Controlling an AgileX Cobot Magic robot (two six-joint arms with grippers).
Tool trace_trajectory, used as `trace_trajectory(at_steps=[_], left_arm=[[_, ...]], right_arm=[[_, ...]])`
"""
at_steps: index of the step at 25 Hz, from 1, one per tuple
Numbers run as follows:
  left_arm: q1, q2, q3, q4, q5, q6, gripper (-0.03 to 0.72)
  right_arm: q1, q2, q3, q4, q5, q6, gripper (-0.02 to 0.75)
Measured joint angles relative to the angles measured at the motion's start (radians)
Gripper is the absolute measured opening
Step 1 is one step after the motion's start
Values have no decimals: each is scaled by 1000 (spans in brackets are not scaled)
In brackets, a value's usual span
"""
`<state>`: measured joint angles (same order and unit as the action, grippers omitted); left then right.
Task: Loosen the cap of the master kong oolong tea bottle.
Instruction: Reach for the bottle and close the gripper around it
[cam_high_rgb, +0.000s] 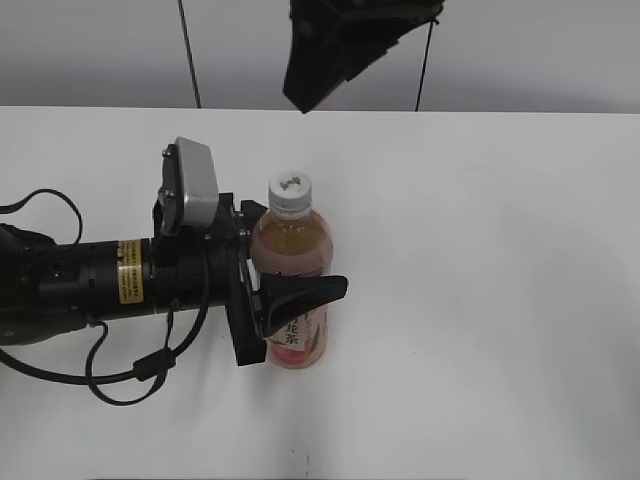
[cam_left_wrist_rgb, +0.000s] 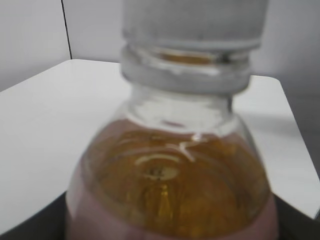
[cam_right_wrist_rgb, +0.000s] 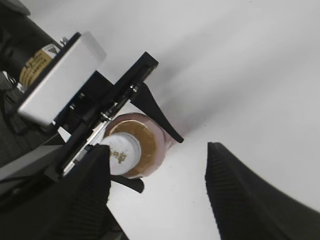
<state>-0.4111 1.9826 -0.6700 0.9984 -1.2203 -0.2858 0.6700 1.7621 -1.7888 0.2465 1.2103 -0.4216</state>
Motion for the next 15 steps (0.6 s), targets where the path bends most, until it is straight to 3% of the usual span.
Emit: trace_trajectory(at_steps=[7,15], left_arm=[[0,-1,0,1,2,0,441],[0,-1,0,1,2,0,441]], right_arm=[[45,21,-7,-21,5,271,456],[104,24,27,-33,6,398,456]])
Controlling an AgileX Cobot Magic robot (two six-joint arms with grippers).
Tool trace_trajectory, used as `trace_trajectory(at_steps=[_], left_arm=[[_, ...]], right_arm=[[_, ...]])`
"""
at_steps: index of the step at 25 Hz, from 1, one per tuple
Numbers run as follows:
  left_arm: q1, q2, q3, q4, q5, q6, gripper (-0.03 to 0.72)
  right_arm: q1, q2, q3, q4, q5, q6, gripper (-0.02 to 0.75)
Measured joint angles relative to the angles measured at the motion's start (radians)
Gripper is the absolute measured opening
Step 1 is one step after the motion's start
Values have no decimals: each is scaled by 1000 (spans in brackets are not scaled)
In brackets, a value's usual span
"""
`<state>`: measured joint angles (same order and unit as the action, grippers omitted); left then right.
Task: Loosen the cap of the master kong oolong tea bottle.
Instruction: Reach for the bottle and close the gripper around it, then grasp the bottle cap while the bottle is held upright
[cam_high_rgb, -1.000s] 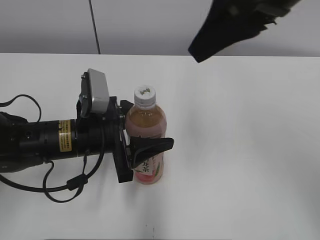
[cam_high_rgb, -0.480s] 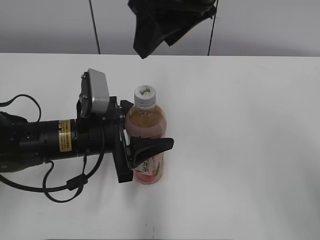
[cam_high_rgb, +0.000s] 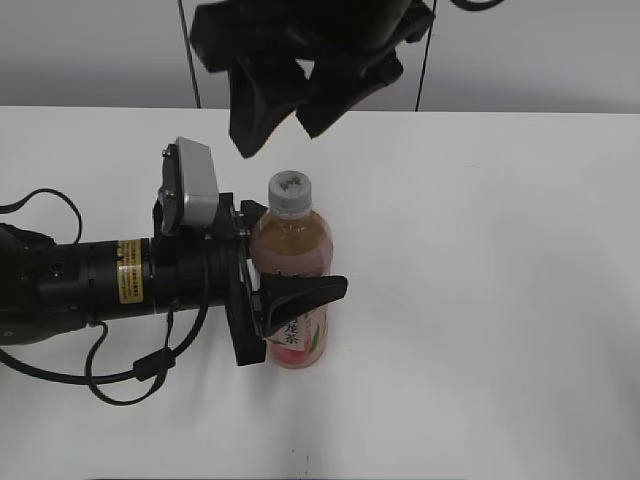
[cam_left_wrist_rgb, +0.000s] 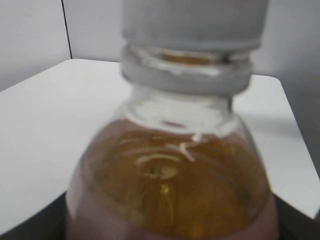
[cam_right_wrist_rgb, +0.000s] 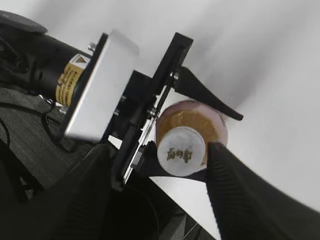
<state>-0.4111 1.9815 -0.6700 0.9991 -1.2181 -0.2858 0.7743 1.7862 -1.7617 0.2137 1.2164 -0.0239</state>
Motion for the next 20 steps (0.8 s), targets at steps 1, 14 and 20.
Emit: trace_trajectory(at_steps=[1,14,20], left_arm=[[0,0,0,0,0,0,441],[0,0,0,1,0,0,441],[0,0,0,1,0,0,441]], right_arm=[[1,0,17,0,1,8,456],[1,53,60,-4,3,24,456],[1,67,60,-5,3,24,368]])
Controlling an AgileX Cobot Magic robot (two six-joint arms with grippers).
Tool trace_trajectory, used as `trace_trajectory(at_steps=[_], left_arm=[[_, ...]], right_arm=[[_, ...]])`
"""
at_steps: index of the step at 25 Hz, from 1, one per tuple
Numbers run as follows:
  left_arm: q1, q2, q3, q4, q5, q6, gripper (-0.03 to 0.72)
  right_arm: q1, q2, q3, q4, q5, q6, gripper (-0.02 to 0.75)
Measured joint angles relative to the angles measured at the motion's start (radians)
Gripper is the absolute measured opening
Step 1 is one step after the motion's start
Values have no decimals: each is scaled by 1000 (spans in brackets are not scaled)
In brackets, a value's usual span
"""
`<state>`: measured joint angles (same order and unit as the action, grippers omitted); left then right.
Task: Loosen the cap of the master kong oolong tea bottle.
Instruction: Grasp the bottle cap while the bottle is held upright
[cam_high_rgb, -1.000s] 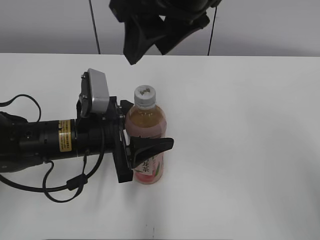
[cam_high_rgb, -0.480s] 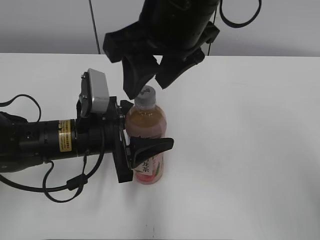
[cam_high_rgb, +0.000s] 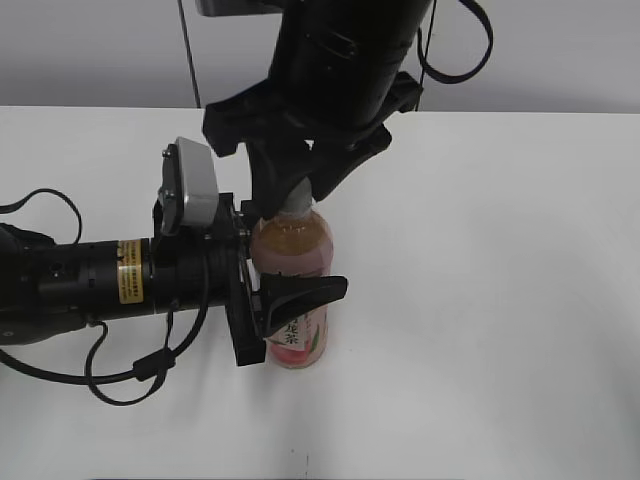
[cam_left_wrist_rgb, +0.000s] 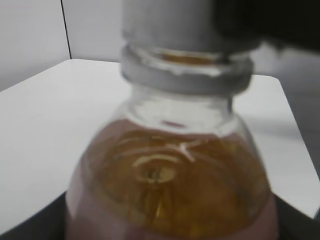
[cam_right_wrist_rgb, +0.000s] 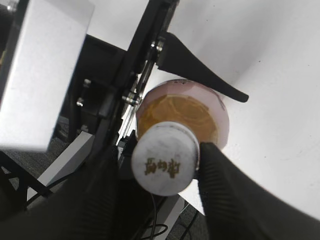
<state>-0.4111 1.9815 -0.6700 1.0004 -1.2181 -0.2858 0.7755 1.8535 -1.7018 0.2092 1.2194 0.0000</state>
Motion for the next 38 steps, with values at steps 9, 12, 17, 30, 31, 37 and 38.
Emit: trace_trajectory(at_steps=[9,12,17,30,31,37,38], left_arm=[[0,0,0,1,0,0,441],[0,0,0,3,0,2,441],[0,0,0,6,0,5,441],[0,-1,0,15,0,10,440],[0,-1,0,16,0,10,440],[0,-1,0,17,-1,14,440],[0,-1,0,17,-1,14,440]], right_arm=[[0,1,0,-12,1,-161,284],[0,1,0,-13,1,-315,284],[0,1,0,-14,1,-643,281],[-1,1,0,-15,1,-1353,281],[-1,1,0,-15,1,-1402,281],[-1,1,0,-14,1,-1669,281],[-1,1,-1,-14,1,-1725,281]])
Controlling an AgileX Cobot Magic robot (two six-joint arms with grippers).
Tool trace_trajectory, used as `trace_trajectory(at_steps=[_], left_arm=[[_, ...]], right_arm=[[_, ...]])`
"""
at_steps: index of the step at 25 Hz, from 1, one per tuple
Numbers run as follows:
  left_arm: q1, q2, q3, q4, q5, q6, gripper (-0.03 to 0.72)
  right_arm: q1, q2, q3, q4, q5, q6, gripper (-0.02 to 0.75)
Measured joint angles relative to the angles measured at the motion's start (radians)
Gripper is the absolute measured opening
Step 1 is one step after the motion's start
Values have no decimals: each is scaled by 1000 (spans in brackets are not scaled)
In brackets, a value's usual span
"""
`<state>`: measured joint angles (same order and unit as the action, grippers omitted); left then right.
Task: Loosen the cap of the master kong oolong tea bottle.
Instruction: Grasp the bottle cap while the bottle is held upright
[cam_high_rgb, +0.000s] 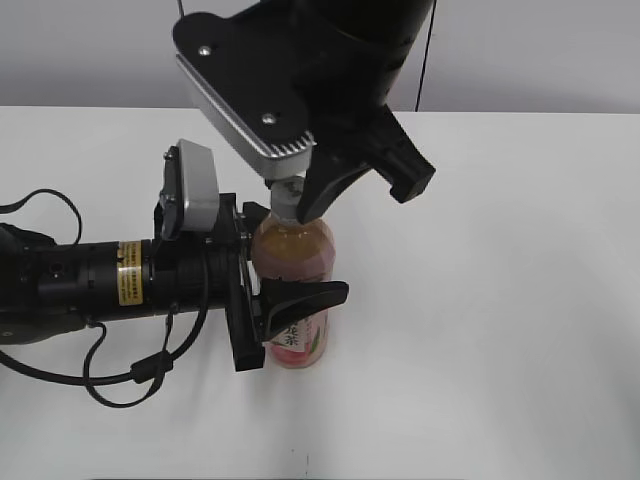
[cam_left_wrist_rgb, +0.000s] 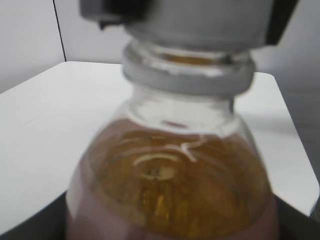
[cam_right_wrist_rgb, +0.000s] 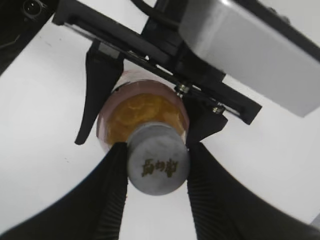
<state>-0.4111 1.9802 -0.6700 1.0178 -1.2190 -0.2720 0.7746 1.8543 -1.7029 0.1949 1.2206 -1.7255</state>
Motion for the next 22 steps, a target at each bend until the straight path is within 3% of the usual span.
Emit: trace_trajectory(at_steps=[10,16,22], left_arm=[[0,0,0,0,0,2,440],[0,0,0,0,0,2,440],[0,0,0,-1,0,0,440]], right_arm=[[0,0,0,0,-4,-503,281],[0,0,0,0,-5,-519,281],[0,0,0,-1,-6,-386,315]])
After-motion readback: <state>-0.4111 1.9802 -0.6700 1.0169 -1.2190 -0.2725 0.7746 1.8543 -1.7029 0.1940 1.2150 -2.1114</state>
